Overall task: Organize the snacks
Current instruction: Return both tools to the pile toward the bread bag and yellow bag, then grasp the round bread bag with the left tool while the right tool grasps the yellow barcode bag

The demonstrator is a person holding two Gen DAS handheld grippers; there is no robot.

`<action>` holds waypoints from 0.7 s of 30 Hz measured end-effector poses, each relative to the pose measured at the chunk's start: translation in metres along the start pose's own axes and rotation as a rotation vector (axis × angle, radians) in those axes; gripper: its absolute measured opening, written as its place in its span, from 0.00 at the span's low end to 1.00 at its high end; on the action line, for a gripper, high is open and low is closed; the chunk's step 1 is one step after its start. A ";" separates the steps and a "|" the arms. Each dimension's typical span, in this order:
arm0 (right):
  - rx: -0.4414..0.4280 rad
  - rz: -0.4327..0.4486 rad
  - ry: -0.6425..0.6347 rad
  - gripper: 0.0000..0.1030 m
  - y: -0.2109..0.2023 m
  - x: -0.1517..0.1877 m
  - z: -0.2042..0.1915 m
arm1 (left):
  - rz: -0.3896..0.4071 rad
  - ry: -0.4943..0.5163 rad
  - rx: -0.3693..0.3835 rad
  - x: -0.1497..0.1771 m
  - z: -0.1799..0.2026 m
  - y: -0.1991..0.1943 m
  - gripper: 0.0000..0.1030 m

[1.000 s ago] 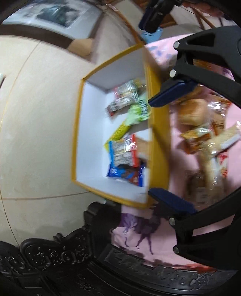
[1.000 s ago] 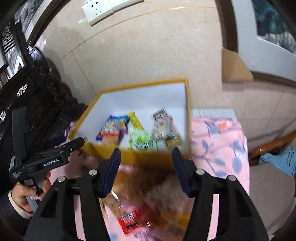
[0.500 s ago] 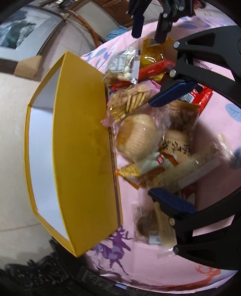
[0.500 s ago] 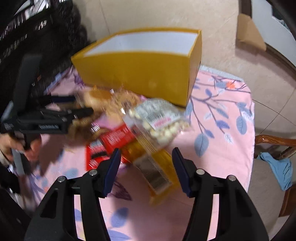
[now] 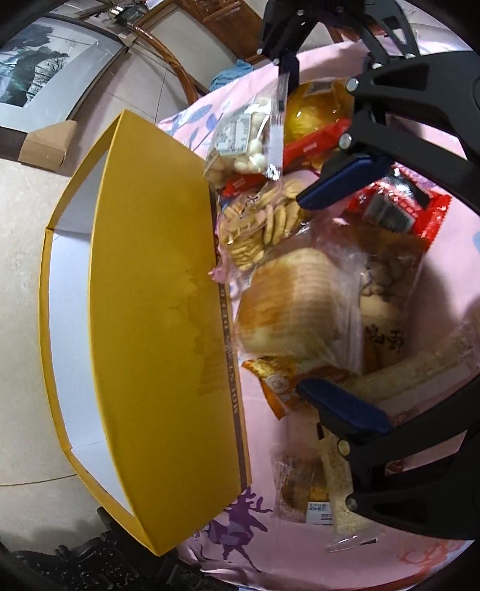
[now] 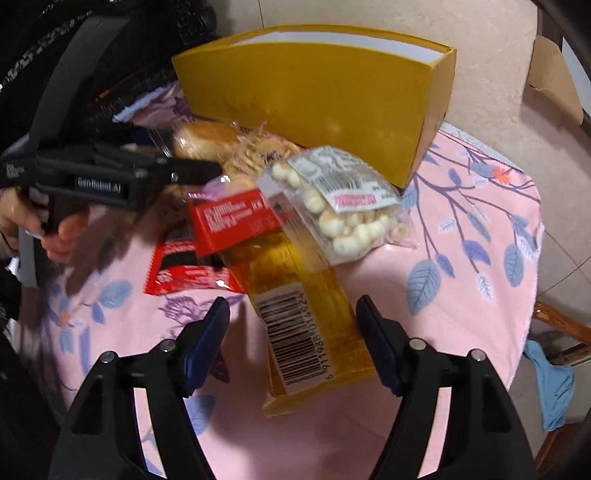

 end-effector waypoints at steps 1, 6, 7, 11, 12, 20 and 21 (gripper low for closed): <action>0.004 -0.008 0.000 0.68 0.003 0.001 0.000 | 0.000 -0.001 0.002 -0.001 0.002 0.002 0.92; -0.036 -0.022 0.057 0.45 0.004 0.004 0.002 | 0.023 0.003 0.001 -0.002 0.003 0.001 0.68; -0.030 -0.026 0.050 0.45 0.003 0.006 0.000 | 0.030 0.003 -0.004 -0.002 0.002 -0.001 0.63; -0.032 -0.020 0.074 0.43 -0.006 0.010 -0.006 | 0.071 0.007 -0.001 -0.001 0.001 -0.018 0.58; -0.027 -0.013 0.081 0.43 -0.011 0.010 -0.007 | 0.082 0.009 0.001 -0.002 0.001 -0.023 0.58; -0.014 0.079 0.087 0.43 -0.065 -0.019 -0.010 | 0.194 0.009 0.025 -0.029 -0.013 -0.090 0.57; -0.012 0.094 0.086 0.43 -0.070 -0.024 -0.009 | 0.212 0.001 0.030 -0.037 -0.016 -0.098 0.57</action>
Point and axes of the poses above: each gripper's, at about its wrist camera, not at the fingertips, and y roughly the way its jaws point, z to its right, x to its underside, the point moved 8 cm from there along y, roughly the way its jaws point, and after that the axes turned 13 degrees about -y, right-handed, at the moved point
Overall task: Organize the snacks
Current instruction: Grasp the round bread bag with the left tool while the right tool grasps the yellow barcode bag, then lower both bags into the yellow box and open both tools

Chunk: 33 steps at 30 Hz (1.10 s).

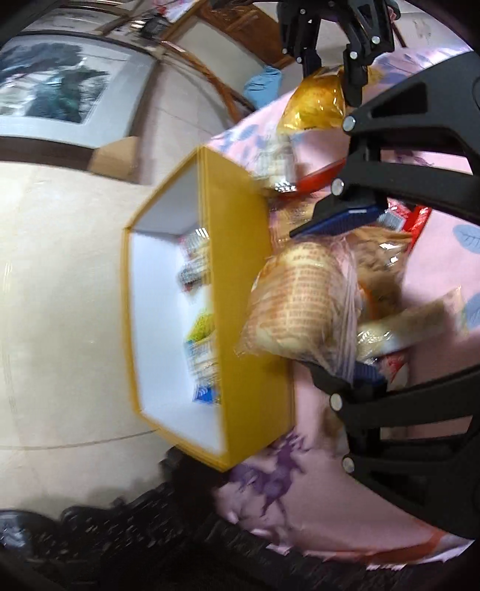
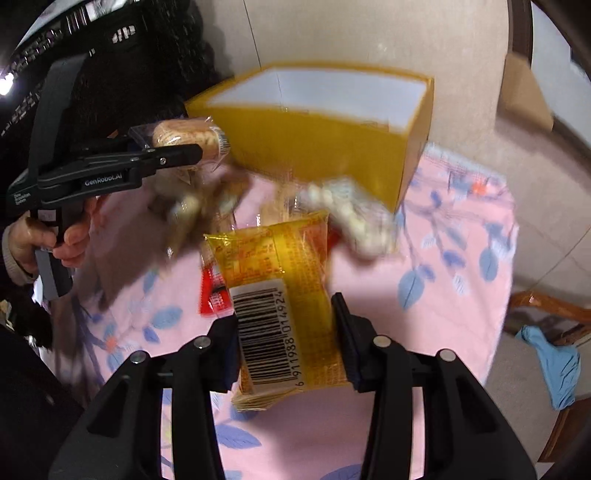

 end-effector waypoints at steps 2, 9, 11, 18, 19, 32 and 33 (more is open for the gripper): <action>0.003 0.049 -0.008 0.43 -0.013 -0.025 0.004 | 0.037 -0.013 0.004 -0.028 -0.004 -0.008 0.57; 0.031 0.191 -0.028 0.43 -0.011 -0.134 0.042 | 0.140 -0.035 -0.022 -0.133 -0.020 0.005 0.57; 0.028 0.206 -0.007 0.43 0.004 -0.160 0.059 | 0.131 -0.040 -0.032 -0.153 -0.024 0.022 0.57; 0.078 0.159 0.009 0.46 0.052 -0.198 0.088 | 0.052 -0.041 -0.110 -0.167 -0.038 0.081 0.68; 0.079 0.146 0.017 0.47 0.057 -0.199 0.091 | 0.038 -0.053 -0.122 -0.166 -0.041 0.086 0.74; 0.086 0.145 0.098 0.63 0.028 -0.157 0.069 | 0.057 -0.130 -0.138 -0.116 -0.066 0.040 0.95; 0.088 0.144 0.106 0.63 0.022 -0.150 0.063 | 0.055 -0.130 -0.142 -0.108 -0.067 0.035 0.96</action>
Point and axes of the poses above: each gripper's, at about its wrist camera, not at the fingertips, and y roughly the way its jaws point, z to its right, x to its underside, the point moved 8 cm from there along y, roughly the way its jaws point, and after that the axes turned 13 degrees about -y, right-handed, at the moved point
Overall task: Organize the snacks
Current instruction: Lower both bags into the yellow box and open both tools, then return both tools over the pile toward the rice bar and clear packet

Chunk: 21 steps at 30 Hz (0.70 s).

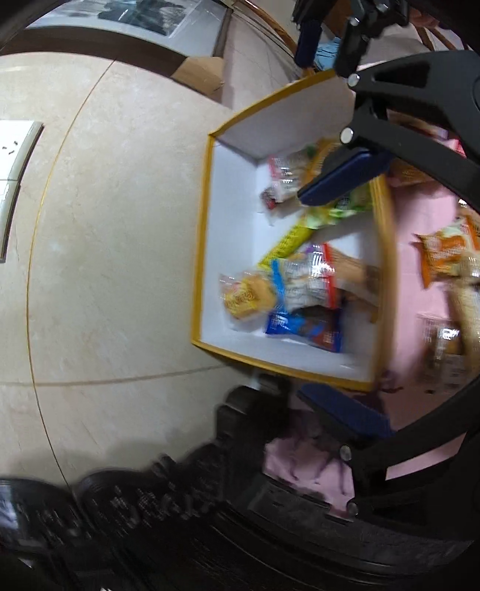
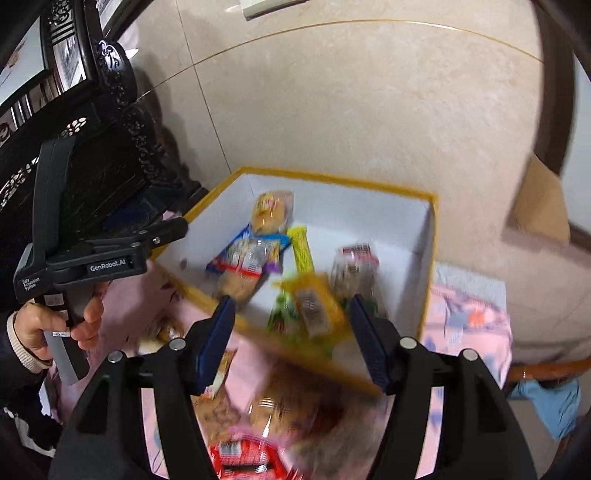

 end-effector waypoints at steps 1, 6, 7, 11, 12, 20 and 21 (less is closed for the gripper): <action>0.001 0.000 0.007 0.63 -0.007 0.006 -0.004 | 0.000 0.002 -0.012 0.011 -0.004 -0.006 0.97; 0.023 -0.028 0.048 0.63 -0.026 0.048 -0.018 | -0.040 0.001 -0.043 0.061 -0.014 -0.021 0.98; 0.025 -0.035 0.063 0.63 -0.027 0.056 -0.020 | -0.051 0.005 -0.043 0.071 -0.014 -0.023 0.98; 0.035 -0.087 0.132 0.63 -0.019 0.089 -0.023 | -0.110 0.018 -0.048 0.119 -0.016 -0.028 0.98; 0.043 -0.101 0.142 0.63 -0.016 0.096 -0.022 | -0.119 0.024 -0.050 0.129 -0.016 -0.029 0.98; 0.097 -0.142 0.260 0.63 0.002 0.125 -0.015 | -0.171 0.063 -0.082 0.186 -0.022 -0.025 0.98; 0.108 -0.147 0.267 0.63 0.003 0.127 -0.013 | -0.175 0.065 -0.082 0.189 -0.022 -0.024 0.98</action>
Point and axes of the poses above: each gripper's, at about its wrist camera, not at the fingertips, and y roughly the way its jaws point, z to its right, x to its underside, the point moved 8 cm from there along y, roughly the way its jaws point, and after that the axes turned 13 degrees about -y, right-handed, at the moved point
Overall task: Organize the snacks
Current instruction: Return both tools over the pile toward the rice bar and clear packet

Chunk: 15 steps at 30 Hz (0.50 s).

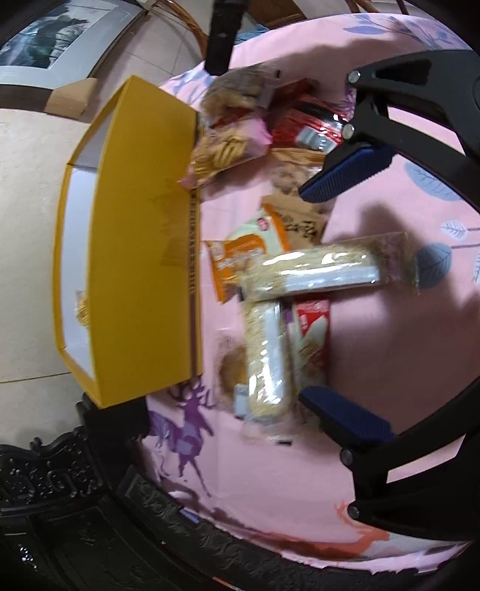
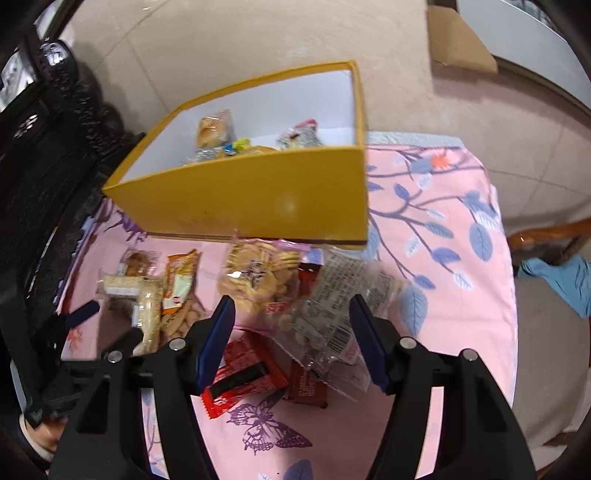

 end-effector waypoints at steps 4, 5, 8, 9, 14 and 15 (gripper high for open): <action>0.031 -0.026 0.069 0.63 0.009 0.009 0.011 | -0.011 0.021 0.011 0.009 0.009 0.007 0.98; 0.037 -0.033 0.096 0.63 0.011 0.011 0.015 | -0.009 0.031 0.015 0.009 0.012 0.009 0.98; 0.044 -0.053 0.167 0.63 0.018 0.016 0.026 | -0.002 0.070 0.013 0.014 0.021 0.014 0.98; 0.036 -0.061 0.190 0.63 0.021 0.017 0.028 | -0.004 0.073 0.013 0.015 0.023 0.015 0.98; 0.060 -0.090 0.239 0.71 0.032 0.018 0.036 | -0.011 0.072 0.018 0.018 0.027 0.025 0.98; 0.074 -0.101 0.239 0.71 0.034 0.019 0.037 | -0.007 0.072 0.018 0.018 0.028 0.026 0.98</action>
Point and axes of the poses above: each gripper's, at about its wrist camera, not at the fingertips, and y roughly the way its jaws point, z to its right, x to its underside, the point moved 8 cm from there along y, roughly the way its jaws point, and after that the axes turned 13 degrees about -y, right-handed, at the moved point
